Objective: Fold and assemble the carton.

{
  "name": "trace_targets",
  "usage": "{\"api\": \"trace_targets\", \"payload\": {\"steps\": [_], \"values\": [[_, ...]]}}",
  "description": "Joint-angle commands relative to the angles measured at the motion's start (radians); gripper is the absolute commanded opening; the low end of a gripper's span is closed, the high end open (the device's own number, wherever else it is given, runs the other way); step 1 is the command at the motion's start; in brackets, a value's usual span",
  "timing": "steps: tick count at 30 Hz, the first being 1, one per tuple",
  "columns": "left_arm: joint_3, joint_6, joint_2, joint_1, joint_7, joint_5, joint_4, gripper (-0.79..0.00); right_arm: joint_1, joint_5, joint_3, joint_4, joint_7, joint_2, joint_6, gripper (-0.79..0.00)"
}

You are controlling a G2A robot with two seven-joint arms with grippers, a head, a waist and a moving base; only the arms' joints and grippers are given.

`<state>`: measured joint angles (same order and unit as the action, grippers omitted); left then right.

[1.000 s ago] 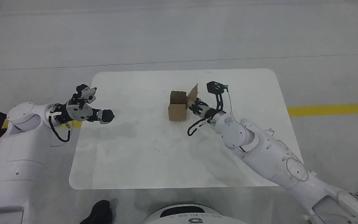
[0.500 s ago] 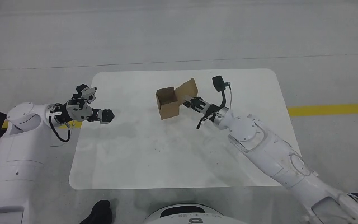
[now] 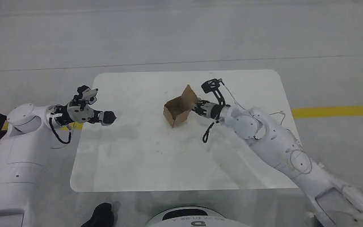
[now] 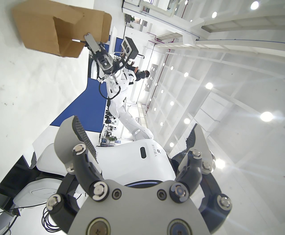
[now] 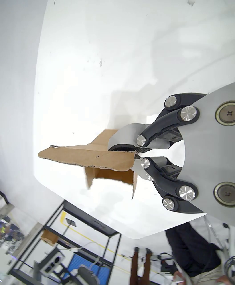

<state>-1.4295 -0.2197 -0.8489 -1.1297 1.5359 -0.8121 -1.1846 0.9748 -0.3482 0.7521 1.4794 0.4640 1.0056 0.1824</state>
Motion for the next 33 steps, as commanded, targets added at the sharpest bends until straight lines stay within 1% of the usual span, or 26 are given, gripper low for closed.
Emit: {"api": "trace_targets", "payload": {"steps": [1, 3, 5, 7, 8, 9, 10, 11, 13, 14, 16, 19, 22, 25, 28, 29, 31, 32, 33], "values": [[0.0, 0.0, 0.0, 0.0, 0.0, 0.0, 0.0, 0.0, -0.016, 0.012, 0.003, -0.044, 0.04, 0.001, 0.101, -0.785], [0.0, 0.0, 0.0, 0.0, 0.0, 0.0, 0.0, 0.0, -0.041, 0.037, 0.012, -0.084, 0.071, 0.006, 0.137, -0.785], [0.0, 0.0, 0.0, 0.0, 0.0, 0.0, 0.0, 0.0, -0.058, 0.046, 0.013, -0.095, 0.091, 0.01, 0.166, -0.785], [0.0, 0.0, 0.0, 0.0, 0.0, 0.0, 0.0, 0.0, -0.08, 0.022, 0.015, -0.109, 0.107, 0.014, 0.156, -0.785], [0.0, 0.0, 0.0, 0.0, 0.0, 0.0, 0.0, 0.0, -0.088, 0.006, 0.014, -0.106, 0.108, 0.016, 0.151, -0.757], [0.0, 0.0, 0.0, 0.0, 0.0, 0.0, 0.0, 0.0, -0.093, 0.001, 0.017, -0.103, 0.103, 0.018, 0.154, -0.517], [0.0, 0.0, 0.0, 0.0, 0.0, 0.0, 0.0, 0.0, -0.095, -0.002, 0.023, -0.102, 0.092, 0.019, 0.156, -0.237], [0.0, 0.0, 0.0, 0.0, 0.0, 0.0, 0.0, 0.0, -0.097, -0.013, 0.032, -0.099, 0.078, 0.019, 0.155, 0.0], [0.0, 0.0, 0.0, 0.0, 0.0, 0.0, 0.0, 0.0, -0.087, -0.051, 0.058, -0.086, 0.016, 0.017, 0.095, 0.0], [0.009, 0.007, -0.001, -0.005, -0.034, 0.027, -0.02, 0.0, -0.068, -0.055, 0.075, -0.059, -0.034, 0.016, 0.054, 0.0], [0.017, 0.033, 0.001, 0.006, -0.087, 0.094, -0.044, 0.0, -0.027, -0.053, 0.1, -0.021, -0.114, 0.013, 0.023, 0.0], [0.044, 0.083, 0.0, 0.046, -0.165, 0.21, -0.089, 0.0, 0.08, -0.101, 0.139, 0.055, -0.266, 0.004, -0.033, 0.0], [0.097, 0.095, -0.007, 0.103, -0.204, 0.291, -0.122, 0.0, 0.184, -0.128, 0.175, 0.11, -0.357, -0.007, -0.06, 0.0], [0.172, 0.148, -0.019, 0.175, -0.271, 0.429, -0.135, 0.0, 0.265, -0.162, 0.213, 0.162, -0.412, -0.016, -0.092, 0.0], [0.27, 0.214, -0.038, 0.254, -0.368, 0.601, -0.114, 0.0, 0.344, -0.194, 0.266, 0.202, -0.477, -0.026, -0.12, 0.0], [0.316, 0.233, -0.051, 0.286, -0.4, 0.647, -0.096, 0.0, 0.379, -0.195, 0.294, 0.218, -0.503, -0.031, -0.123, 0.0], [0.371, 0.246, -0.069, 0.327, -0.429, 0.668, -0.067, 0.0, 0.419, -0.19, 0.333, 0.231, -0.528, -0.037, -0.118, 0.0], [0.415, 0.266, -0.085, 0.361, -0.469, 0.7, -0.044, 0.0, 0.449, -0.186, 0.362, 0.238, -0.544, -0.041, -0.116, 0.0], [0.438, 0.273, -0.094, 0.375, -0.486, 0.708, -0.032, 0.0, 0.463, -0.183, 0.375, 0.242, -0.549, -0.043, -0.115, 0.0]]}}
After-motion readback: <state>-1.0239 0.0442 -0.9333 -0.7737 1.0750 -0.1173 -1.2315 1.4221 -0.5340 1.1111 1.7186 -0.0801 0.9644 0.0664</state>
